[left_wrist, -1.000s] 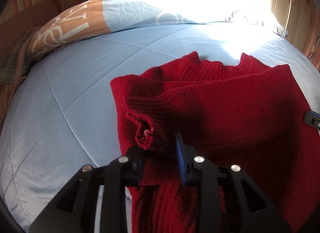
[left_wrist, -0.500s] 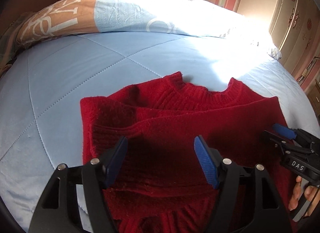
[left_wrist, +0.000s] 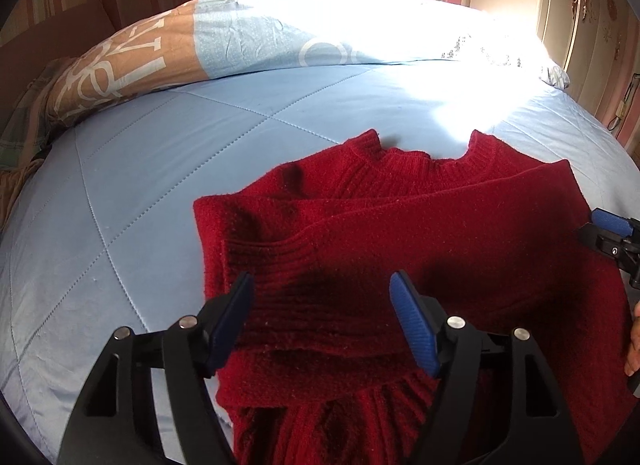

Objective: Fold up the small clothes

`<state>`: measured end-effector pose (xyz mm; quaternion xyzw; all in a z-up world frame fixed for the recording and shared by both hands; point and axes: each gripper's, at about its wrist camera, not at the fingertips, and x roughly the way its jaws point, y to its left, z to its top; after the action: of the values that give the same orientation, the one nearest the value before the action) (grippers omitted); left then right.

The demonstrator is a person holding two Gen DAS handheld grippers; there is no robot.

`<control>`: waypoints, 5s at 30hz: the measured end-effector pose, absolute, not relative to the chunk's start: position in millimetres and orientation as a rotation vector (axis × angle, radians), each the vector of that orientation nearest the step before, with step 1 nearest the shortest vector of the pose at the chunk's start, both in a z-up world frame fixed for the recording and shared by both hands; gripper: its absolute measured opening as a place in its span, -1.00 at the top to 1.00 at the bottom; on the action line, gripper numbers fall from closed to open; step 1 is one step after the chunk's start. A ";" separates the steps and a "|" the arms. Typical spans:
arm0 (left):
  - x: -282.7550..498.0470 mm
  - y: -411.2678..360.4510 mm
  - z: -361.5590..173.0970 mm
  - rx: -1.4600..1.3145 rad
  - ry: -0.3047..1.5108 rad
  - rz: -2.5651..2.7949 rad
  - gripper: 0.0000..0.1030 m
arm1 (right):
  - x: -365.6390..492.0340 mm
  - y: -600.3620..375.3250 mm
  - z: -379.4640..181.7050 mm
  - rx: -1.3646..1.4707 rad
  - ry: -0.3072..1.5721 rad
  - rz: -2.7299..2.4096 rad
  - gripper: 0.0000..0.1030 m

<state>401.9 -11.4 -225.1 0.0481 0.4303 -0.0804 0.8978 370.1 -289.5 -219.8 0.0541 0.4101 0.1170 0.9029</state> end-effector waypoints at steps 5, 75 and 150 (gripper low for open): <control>389.7 -6.9 -238.7 0.131 0.924 -0.134 -0.39 | 358.6 -270.1 -243.9 0.020 0.934 0.303 -0.72; 110.2 34.3 -229.5 0.027 1.010 -0.093 -0.84 | 52.1 -321.6 -220.7 -0.003 0.965 0.089 -0.53; 118.0 10.2 -187.9 0.091 0.828 0.002 0.68 | 82.0 -297.7 -170.7 -0.003 0.848 0.150 0.86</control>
<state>118.0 10.2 -187.9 0.0442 0.4023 0.0012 0.9145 82.0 -297.7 -170.7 -0.0017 0.4111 0.0727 0.9087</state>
